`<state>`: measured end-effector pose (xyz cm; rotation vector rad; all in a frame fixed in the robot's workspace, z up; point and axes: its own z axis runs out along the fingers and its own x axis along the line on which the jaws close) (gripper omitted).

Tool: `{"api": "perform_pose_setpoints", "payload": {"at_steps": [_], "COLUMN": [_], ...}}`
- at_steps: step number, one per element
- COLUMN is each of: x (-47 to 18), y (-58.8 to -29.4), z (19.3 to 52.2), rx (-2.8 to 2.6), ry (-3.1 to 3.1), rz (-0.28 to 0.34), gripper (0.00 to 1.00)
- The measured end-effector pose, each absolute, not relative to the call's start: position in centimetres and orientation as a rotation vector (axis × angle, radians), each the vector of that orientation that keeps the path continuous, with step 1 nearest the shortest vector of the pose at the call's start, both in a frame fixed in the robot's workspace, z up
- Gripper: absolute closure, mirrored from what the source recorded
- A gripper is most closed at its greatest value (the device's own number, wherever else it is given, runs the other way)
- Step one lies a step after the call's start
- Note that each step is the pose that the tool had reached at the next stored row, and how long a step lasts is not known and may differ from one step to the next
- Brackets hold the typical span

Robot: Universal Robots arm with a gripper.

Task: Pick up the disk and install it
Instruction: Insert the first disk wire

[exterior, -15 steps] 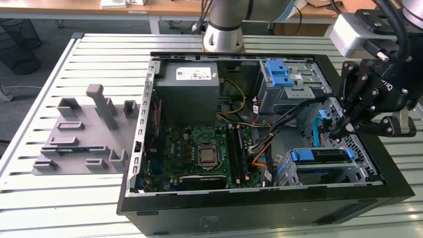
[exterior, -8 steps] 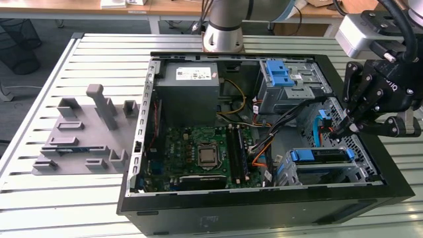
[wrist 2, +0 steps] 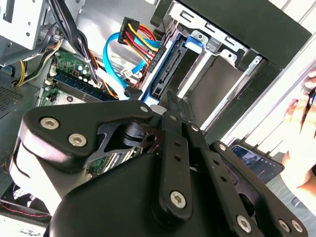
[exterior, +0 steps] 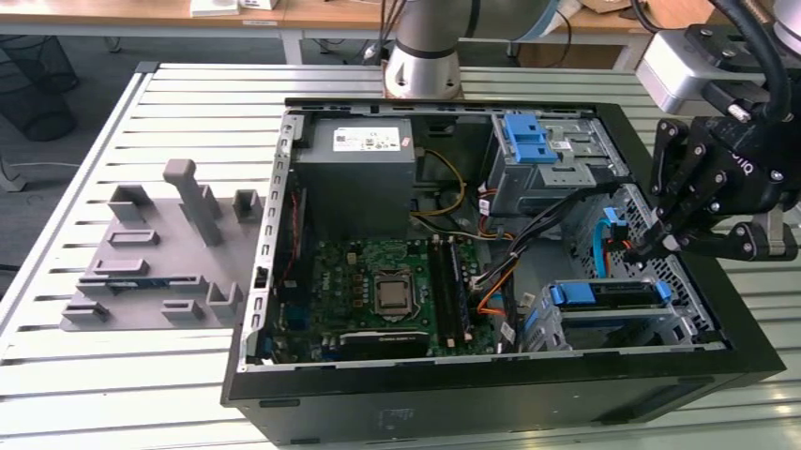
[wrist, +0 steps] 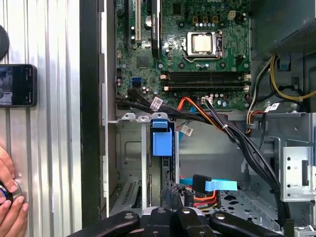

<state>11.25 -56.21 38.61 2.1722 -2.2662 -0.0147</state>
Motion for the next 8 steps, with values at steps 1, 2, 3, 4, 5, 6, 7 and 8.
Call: {"api": "perform_pose_setpoints", "payload": {"at_steps": [1, 2, 3, 4, 5, 6, 7, 8], "x": [11.3, 11.33, 11.37, 11.4, 11.43, 11.44, 11.45, 11.46], "y": [-56.18, -56.15, -56.11, -56.04, -55.98, -55.94, -55.92, -55.9], "z": [38.55, 38.47, 38.41, 38.35, 38.27, 38.18, 38.09, 38.03], "rx": [2.172, 2.172, 2.172, 2.172, 2.172, 2.172, 2.172, 2.172], "ry": [-2.266, -2.266, -2.266, -2.266, -2.266, -2.266, -2.267, -2.266], "rz": [-0.015, -0.015, -0.015, -0.015, -0.015, -0.015, -0.015, -0.015], "gripper": [0.89, 0.89, 0.89, 0.89, 0.89, 0.89, 0.89, 0.89]}}
